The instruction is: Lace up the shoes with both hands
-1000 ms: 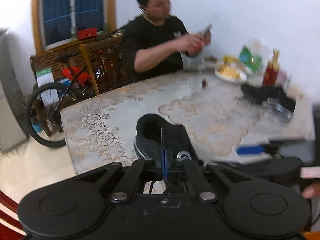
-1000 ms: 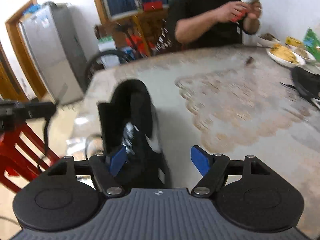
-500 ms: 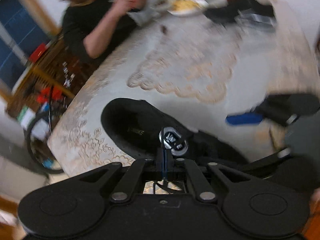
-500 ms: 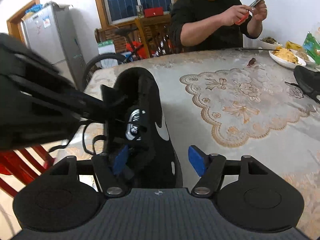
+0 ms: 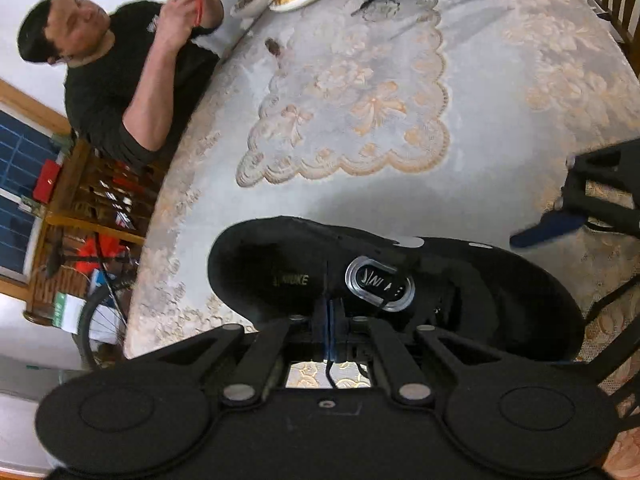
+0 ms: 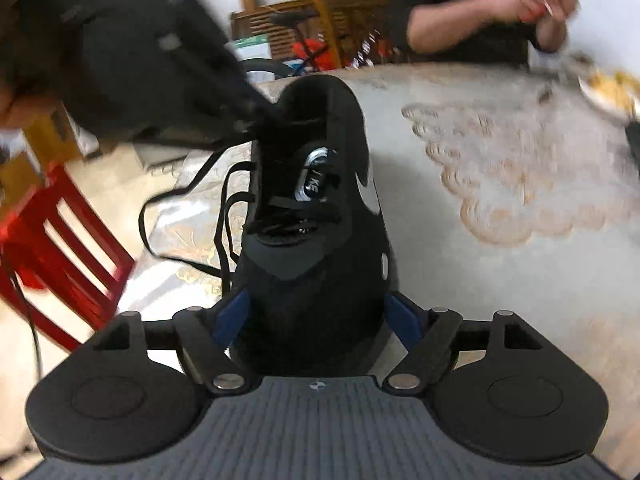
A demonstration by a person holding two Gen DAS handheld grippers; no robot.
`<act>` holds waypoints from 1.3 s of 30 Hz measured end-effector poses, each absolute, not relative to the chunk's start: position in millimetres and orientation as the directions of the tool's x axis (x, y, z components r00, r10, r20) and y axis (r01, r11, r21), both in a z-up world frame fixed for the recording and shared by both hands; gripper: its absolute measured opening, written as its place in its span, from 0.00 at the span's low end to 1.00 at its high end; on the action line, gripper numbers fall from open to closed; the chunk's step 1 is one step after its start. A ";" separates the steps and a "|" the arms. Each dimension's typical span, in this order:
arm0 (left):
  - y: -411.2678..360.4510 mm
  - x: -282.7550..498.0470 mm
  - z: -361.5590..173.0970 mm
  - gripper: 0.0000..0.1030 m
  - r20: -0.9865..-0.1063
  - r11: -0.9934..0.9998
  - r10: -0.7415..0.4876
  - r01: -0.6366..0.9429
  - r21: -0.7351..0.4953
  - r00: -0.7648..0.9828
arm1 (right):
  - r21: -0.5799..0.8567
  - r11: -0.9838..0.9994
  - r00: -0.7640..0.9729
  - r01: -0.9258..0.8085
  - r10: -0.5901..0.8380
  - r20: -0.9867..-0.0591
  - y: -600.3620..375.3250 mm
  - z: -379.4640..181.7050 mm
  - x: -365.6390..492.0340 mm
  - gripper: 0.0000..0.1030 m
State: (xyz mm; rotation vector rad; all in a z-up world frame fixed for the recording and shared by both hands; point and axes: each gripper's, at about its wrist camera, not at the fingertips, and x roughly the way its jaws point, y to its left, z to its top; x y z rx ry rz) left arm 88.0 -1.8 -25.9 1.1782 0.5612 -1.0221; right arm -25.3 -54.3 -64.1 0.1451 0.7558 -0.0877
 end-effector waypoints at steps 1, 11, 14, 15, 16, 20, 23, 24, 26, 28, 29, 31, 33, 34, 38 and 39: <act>-2.4 87.9 -25.9 0.01 -0.817 0.050 -0.352 0.881 0.470 0.456 | 0.054 0.993 0.726 0.106 -0.040 -0.687 -54.4 -63.3 -25.2 0.77; -5.2 85.1 -24.3 0.01 -0.833 0.194 -0.362 0.908 0.371 0.418 | -0.283 0.936 0.710 0.210 -0.345 -0.614 -127.0 -54.4 -35.7 0.62; 1.8 81.8 -18.6 0.01 -0.810 0.261 -0.397 0.899 0.351 0.431 | -0.184 0.960 0.784 0.208 -0.277 -0.555 -128.7 -41.7 -38.5 0.68; 3.6 80.3 -18.5 0.01 -0.802 0.268 -0.401 0.894 0.359 0.442 | -0.180 0.965 0.811 0.191 -0.258 -0.524 -123.2 -39.4 -35.4 0.70; 5.4 78.7 -18.4 0.01 -0.795 0.274 -0.405 0.889 0.366 0.452 | -0.194 0.968 0.834 0.161 -0.238 -0.498 -116.9 -38.9 -32.4 0.72; 10.3 75.6 -15.3 0.02 -0.773 0.316 -0.429 0.879 0.357 0.468 | -0.294 0.956 0.893 -0.005 -0.128 -0.432 -95.6 -41.9 -13.6 0.72; 15.2 75.4 -11.4 0.02 -0.752 0.374 -0.443 0.863 0.340 0.488 | -0.369 0.921 0.901 -0.125 -0.051 -0.431 -86.0 -41.3 0.2 0.72; 16.1 76.4 -11.2 0.02 -0.750 0.390 -0.444 0.859 0.331 0.490 | -0.378 0.915 0.901 -0.144 -0.036 -0.432 -84.7 -39.9 3.8 0.72; 18.6 76.6 -11.4 0.02 -0.742 0.403 -0.446 0.853 0.332 0.500 | -0.350 0.923 0.898 -0.162 -0.009 -0.440 -86.9 -38.8 10.3 0.72; 17.0 76.3 -13.6 0.02 -0.740 0.390 -0.441 0.851 0.352 0.508 | -0.325 0.926 0.892 -0.190 0.025 -0.450 -88.9 -41.5 16.7 0.72; 15.6 75.9 -14.2 0.02 -0.740 0.378 -0.438 0.851 0.364 0.511 | -0.334 0.919 0.888 -0.212 0.038 -0.458 -87.9 -43.6 20.4 0.72; 15.0 75.6 -13.3 0.02 -0.738 0.366 -0.432 0.849 0.382 0.518 | -0.367 0.889 0.877 -0.273 0.073 -0.476 -83.9 -49.0 28.7 0.71; 14.7 78.0 -12.7 0.02 -0.742 0.364 -0.425 0.848 0.385 0.519 | -0.378 0.863 0.862 -0.333 0.116 -0.494 -80.8 -51.7 35.7 0.71; 14.2 79.4 -13.6 0.02 -0.744 0.362 -0.420 0.848 0.388 0.519 | -0.369 0.858 0.850 -0.357 0.134 -0.510 -80.1 -53.0 39.7 0.69; 10.6 82.0 -21.7 0.02 -0.746 0.340 -0.400 0.842 0.420 0.533 | -0.126 0.904 0.754 -0.409 0.257 -0.605 -102.1 -59.7 62.3 0.21; 9.2 82.4 -23.1 0.02 -0.745 0.333 -0.398 0.841 0.426 0.535 | -0.008 0.921 0.732 -0.390 0.304 -0.609 -113.6 -60.5 67.7 0.21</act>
